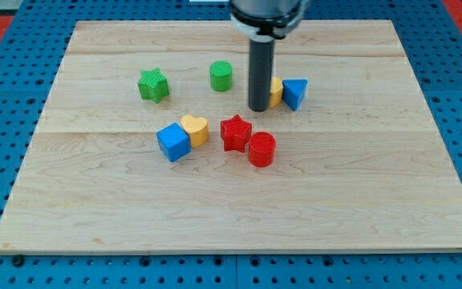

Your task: Move the yellow hexagon closer to the green circle

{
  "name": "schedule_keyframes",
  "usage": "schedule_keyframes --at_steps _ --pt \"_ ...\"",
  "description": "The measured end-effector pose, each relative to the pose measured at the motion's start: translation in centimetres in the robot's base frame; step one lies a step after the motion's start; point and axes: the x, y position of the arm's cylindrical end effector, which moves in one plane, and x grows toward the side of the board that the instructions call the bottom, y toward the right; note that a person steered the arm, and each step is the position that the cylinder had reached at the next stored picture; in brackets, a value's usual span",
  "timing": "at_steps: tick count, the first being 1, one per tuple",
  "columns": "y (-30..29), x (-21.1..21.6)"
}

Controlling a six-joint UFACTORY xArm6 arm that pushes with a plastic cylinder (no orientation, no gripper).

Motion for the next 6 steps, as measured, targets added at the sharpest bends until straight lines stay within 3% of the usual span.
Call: schedule_keyframes --at_steps 1,2,4,6 --pt "5.2 -0.8" --pt "3.9 -3.5" --pt "-4.9 -3.9" --pt "-8.2 -4.1"
